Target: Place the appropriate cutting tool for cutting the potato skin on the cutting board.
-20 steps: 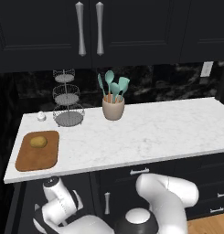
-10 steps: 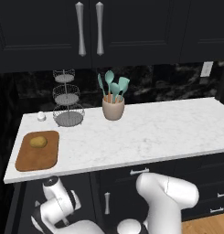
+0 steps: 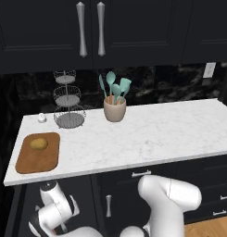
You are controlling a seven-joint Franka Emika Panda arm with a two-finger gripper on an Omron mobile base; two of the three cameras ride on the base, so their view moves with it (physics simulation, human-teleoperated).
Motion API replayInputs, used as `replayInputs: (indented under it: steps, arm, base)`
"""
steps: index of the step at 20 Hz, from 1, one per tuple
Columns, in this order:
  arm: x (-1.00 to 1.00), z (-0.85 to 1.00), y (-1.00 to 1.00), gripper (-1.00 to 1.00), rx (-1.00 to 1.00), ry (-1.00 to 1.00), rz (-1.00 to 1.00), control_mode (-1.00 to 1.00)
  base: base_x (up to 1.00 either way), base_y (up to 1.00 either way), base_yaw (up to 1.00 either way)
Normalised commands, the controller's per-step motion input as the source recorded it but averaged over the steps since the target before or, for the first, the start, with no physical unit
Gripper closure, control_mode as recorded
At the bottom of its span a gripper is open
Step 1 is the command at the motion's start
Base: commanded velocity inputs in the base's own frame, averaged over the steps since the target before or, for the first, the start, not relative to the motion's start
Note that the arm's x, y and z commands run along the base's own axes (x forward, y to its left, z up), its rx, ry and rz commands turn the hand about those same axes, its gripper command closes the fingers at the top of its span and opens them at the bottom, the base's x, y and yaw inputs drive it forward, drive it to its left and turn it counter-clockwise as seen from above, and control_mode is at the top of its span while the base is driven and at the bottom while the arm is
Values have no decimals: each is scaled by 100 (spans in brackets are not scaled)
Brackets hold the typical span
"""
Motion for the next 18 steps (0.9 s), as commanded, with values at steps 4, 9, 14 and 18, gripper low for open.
replayInputs:
  steps: [4, 9, 14, 18]
  arm:
    - [-26, 49, -2, 100, 1, -1, 0, -100]
    - [-55, 100, -4, 100, 4, 0, 0, -100]
    - [-83, 100, -1, 100, 4, 0, 0, -100]
    - [-11, 100, -12, 100, 0, -6, -2, -100]
  base:
    - [0, 0, 0]
    - [0, 0, 0]
    - [0, 0, 0]
    - [0, 0, 0]
